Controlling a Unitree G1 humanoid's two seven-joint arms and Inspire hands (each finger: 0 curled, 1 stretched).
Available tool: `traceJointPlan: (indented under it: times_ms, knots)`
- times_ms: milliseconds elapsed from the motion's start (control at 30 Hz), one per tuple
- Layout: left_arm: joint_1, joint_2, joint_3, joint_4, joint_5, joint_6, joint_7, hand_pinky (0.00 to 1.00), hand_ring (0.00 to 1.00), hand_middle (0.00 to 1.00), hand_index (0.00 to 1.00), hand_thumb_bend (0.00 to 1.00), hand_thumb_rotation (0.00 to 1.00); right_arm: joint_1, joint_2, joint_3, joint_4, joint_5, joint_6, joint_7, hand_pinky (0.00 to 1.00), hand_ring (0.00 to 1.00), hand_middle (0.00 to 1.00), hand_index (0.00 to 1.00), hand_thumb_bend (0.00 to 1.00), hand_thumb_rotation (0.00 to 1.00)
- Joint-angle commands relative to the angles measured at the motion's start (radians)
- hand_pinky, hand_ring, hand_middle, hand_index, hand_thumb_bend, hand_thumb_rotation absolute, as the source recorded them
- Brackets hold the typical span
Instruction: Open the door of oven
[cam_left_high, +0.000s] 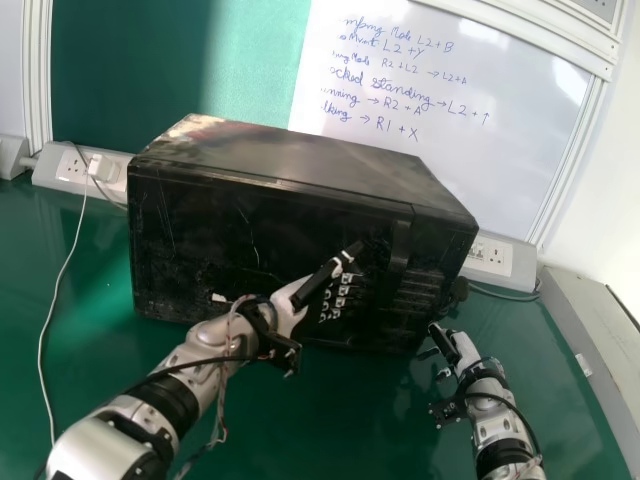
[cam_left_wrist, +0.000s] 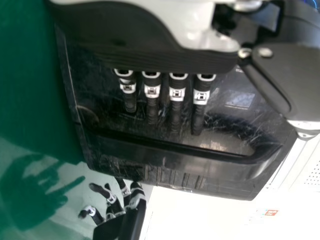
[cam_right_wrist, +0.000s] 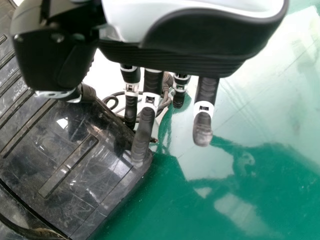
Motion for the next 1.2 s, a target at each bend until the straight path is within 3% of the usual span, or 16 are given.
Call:
traceJointPlan:
  times_ms: [0, 300, 633, 1167]
  knots:
    - [-0.035, -0.008, 0.011, 0.01, -0.002, -0.015, 0.024, 0.81, 0.92, 0.98, 0.99, 1.0, 0.97, -0.021, 0.026, -0.011, -0.004, 0.016, -0.009, 0.019, 0.14, 0.21, 0.38, 0.8, 0.56, 0.67]
    - [-0.057, -0.017, 0.016, 0.018, -0.001, -0.011, 0.024, 0.83, 0.94, 1.0, 1.0, 1.0, 0.98, -0.021, 0.029, 0.002, -0.004, 0.0, -0.011, 0.01, 0.15, 0.22, 0.39, 0.8, 0.54, 0.66]
    - [-0.073, -0.035, 0.014, 0.028, 0.009, -0.008, 0.028, 0.8, 0.93, 0.99, 1.0, 1.0, 0.97, -0.025, 0.034, -0.001, -0.004, 0.004, -0.006, 0.011, 0.14, 0.22, 0.39, 0.78, 0.53, 0.67]
    - [-0.085, -0.079, -0.018, 0.032, 0.051, -0.032, 0.031, 0.87, 0.98, 1.0, 1.0, 1.0, 0.96, -0.029, 0.044, 0.005, -0.004, -0.005, -0.001, 0.008, 0.14, 0.22, 0.38, 0.8, 0.56, 0.67]
